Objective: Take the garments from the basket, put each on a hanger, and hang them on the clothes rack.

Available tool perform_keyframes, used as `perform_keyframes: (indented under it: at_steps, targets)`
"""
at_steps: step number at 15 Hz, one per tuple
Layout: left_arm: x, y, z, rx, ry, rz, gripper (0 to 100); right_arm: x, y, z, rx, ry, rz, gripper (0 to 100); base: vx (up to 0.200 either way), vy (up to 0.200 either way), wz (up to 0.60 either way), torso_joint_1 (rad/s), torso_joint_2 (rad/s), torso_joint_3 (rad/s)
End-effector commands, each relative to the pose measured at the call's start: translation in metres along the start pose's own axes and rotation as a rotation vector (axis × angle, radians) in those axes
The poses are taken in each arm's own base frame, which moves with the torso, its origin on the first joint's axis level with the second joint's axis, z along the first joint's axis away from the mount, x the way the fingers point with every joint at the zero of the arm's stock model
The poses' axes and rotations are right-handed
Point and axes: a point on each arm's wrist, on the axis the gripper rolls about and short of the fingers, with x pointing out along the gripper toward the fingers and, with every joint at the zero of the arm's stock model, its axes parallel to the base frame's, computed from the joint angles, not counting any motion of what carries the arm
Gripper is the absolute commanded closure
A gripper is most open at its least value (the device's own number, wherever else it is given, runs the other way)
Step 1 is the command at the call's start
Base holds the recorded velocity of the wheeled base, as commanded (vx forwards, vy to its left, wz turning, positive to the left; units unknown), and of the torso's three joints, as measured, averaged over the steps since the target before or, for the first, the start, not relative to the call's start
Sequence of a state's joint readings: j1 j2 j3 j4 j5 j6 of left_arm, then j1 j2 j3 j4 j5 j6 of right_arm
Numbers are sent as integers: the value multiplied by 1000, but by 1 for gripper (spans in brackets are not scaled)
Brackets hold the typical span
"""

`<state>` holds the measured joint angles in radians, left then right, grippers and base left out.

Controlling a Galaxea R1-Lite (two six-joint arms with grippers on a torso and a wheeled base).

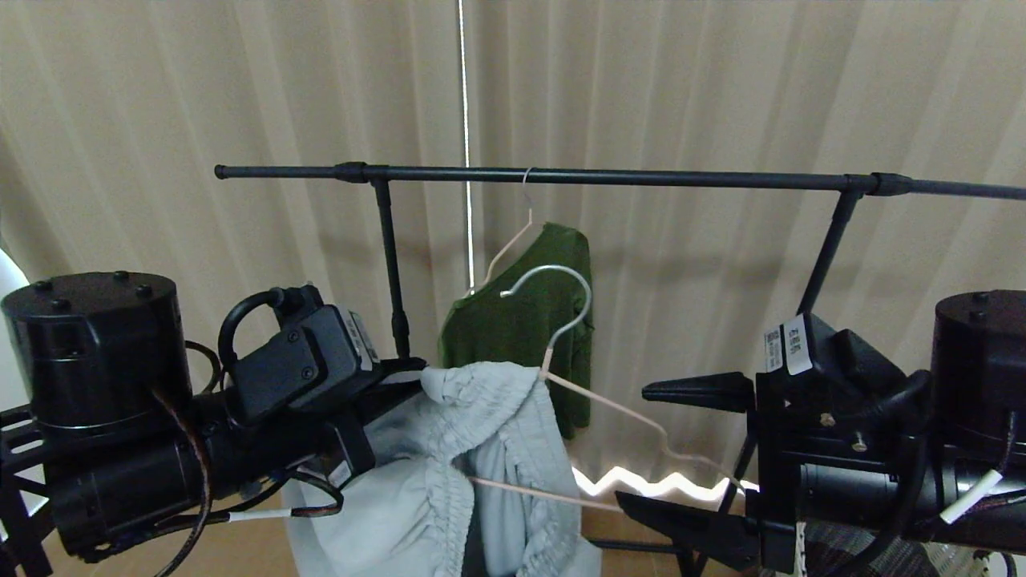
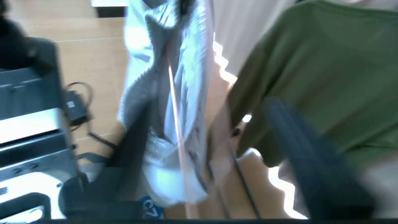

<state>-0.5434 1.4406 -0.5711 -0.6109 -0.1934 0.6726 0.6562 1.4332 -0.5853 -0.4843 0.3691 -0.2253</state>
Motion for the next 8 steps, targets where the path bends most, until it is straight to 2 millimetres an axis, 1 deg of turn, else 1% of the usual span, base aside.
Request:
perform_keyframes:
  at_steps: [1,2,4,6,8]
  targets:
    - [-1,0,-1,-33,48,61,100,-2,-5,1,-6,-18,-54,0,0,0,0,0,0,0]
    - [-2,0,-3,-64,92,114,100,-3,-10,1,-12,-26,-105,0,0,0,0,0,0,0]
    - [0,-2,0,-147,146,215,100,-3,-19,-3,-72,9,-210,0,0,0,0,0,0,0]
    - [2,-8,9,-242,161,287,100,-3,-21,-9,-94,38,-234,0,0,0,0,0,0,0]
    - [4,-13,15,-286,151,298,100,-3,-20,-11,-93,43,-229,0,0,0,0,0,0,0]
